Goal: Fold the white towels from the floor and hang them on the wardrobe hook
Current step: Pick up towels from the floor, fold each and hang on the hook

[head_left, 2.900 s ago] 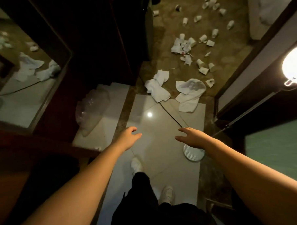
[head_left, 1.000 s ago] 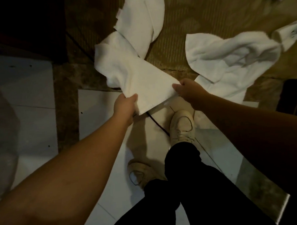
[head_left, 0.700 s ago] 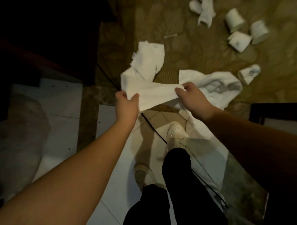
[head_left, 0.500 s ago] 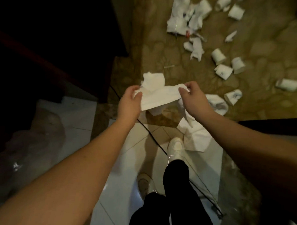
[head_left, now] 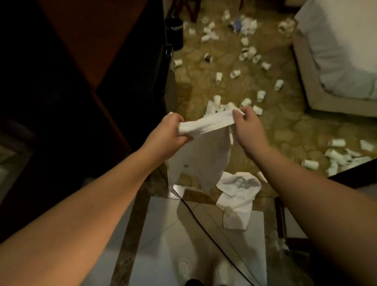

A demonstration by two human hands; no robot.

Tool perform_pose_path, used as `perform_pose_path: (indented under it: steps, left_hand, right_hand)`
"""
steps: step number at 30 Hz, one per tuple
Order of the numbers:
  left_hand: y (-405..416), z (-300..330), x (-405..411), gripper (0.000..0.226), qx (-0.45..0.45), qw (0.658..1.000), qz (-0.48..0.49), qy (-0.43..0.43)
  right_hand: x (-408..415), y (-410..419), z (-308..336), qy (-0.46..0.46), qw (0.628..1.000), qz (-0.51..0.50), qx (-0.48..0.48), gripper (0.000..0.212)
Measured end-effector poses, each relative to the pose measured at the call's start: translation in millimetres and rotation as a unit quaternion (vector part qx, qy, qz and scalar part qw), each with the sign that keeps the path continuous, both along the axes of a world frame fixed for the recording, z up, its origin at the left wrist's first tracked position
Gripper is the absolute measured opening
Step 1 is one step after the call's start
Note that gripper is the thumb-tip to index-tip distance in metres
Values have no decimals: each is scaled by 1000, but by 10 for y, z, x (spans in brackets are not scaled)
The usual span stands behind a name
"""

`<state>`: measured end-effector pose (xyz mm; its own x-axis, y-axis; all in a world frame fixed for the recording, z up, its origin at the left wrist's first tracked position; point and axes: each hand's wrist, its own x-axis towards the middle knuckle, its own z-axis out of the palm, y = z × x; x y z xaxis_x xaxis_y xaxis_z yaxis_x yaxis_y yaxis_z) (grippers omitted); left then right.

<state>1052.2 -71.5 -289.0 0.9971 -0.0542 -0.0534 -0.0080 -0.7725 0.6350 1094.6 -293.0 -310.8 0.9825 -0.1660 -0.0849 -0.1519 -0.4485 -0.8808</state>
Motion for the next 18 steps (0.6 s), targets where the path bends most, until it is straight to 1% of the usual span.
perform_pose_path:
  steps: [1,2,4,6,10,11,13,15,17,18]
  left_hand:
    - [-2,234,-121,26,-4,1000,7,-26]
    - [3,451,-249,18,-13,999,12,-48]
    - [28,854,-539,24,-47,996,16,-77]
    - [64,1216,-867,28,-83,993,25,-81]
    - [168,1788,-1641,22,-182,981,62,-37]
    - [176,1896,-1862,25,-207,975,73,-33]
    - [162,2102,-2336,25,-213,972,75,-67]
    - [121,2322,-2831,31,-221,967,76,-100]
    - [76,2544,-3328,54,-228,966,67,-101]
    - [74,2639,-3574,61,-238,964,65,-99]
  right_hand:
    - [-100,23,208,-11,1000,7,-3,22]
    - [-206,44,398,-23,1000,14,-7,22]
    - [-442,79,760,-39,999,31,-19,19]
    - [-729,123,1076,-47,997,53,-29,17]
    - [-1452,259,1628,-86,992,85,-24,17]
    - [-1649,289,1740,-101,991,90,-19,16]
    - [-2082,337,1950,-124,988,96,-1,16]
    - [-2524,357,2149,-120,987,102,35,19]
    - [-2948,360,2328,-110,985,118,63,23]
    - [-3148,371,2419,-107,983,129,69,25]
